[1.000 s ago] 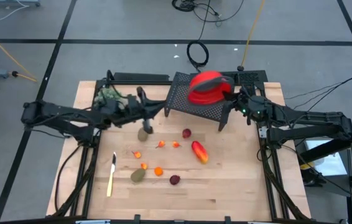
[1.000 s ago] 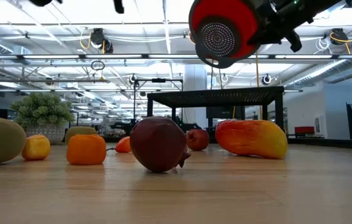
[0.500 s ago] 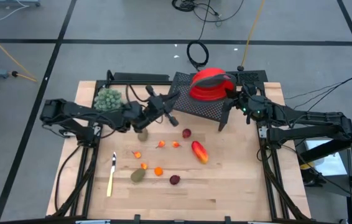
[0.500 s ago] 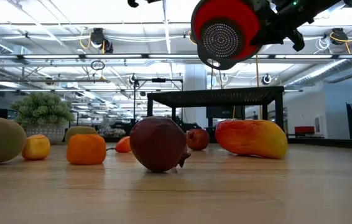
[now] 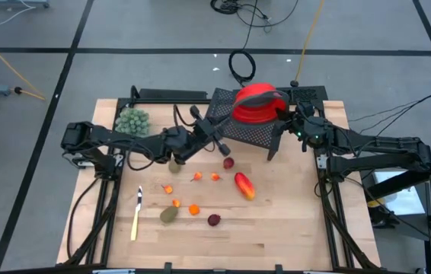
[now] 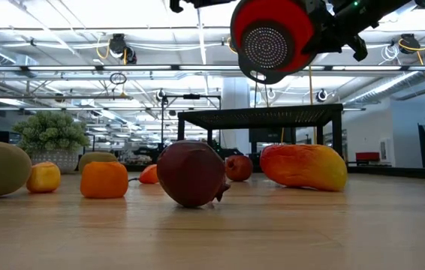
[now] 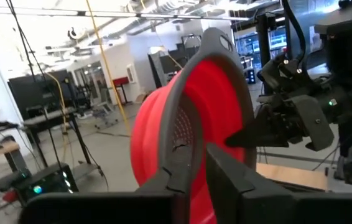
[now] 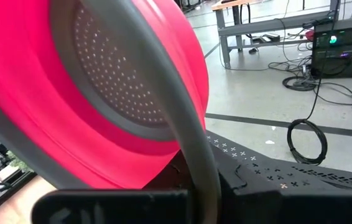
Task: Pick & Place Fruit
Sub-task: Put the red strainer bowl on the shelf
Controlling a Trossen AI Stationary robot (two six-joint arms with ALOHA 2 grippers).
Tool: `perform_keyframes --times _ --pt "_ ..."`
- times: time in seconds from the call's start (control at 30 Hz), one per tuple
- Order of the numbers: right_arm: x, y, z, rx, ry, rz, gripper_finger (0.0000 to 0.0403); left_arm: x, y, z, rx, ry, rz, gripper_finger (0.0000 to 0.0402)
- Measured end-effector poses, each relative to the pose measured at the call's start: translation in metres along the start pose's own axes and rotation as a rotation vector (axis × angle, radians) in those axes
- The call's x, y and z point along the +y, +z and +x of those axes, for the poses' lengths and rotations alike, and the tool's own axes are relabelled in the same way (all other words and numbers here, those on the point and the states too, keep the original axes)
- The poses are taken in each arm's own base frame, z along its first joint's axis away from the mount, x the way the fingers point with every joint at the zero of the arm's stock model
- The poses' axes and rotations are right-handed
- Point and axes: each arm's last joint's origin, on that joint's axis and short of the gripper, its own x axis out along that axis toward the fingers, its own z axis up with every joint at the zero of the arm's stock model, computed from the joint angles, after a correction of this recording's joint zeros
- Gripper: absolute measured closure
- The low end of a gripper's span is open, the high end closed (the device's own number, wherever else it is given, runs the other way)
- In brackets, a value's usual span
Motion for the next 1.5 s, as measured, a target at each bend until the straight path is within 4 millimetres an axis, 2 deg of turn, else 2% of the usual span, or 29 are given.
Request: perform_keyframes --times 0.33,0.57,0.77,0.93,1.27,1.37,1.5 --pt "0.001 0.001 0.0 -0.007 0.008 0.009 0.0399 0.005 -0.004 0.004 0.021 0.016 -0.012 0.0208" --pt "0.003 0.004 0.0 -0.029 0.026 0.028 0.0399 0.012 -0.007 0.009 0.038 0.041 0.004 0.016" --pt "0.008 -0.001 0.003 -0.011 0.037 0.057 0.0399 0.016 -0.006 0.012 0.017 0.033 -0.008 0.0158" --pt "0.021 -0.008 0.011 -0.015 0.072 0.081 0.0399 0.017 -0.007 0.013 0.018 0.039 -0.016 0.0158" --pt "0.038 -0.017 0.018 -0.029 0.12 0.077 0.0399 0.018 -0.007 0.011 0.047 0.114 0.055 0.016" --pt "0.038 -0.018 0.019 -0.029 0.12 0.066 0.0399 0.017 -0.007 0.011 0.047 0.113 0.058 0.0178" --pt "0.038 -0.018 0.019 -0.029 0.118 0.054 0.0399 0.018 -0.007 0.011 0.049 0.113 0.098 0.0231"
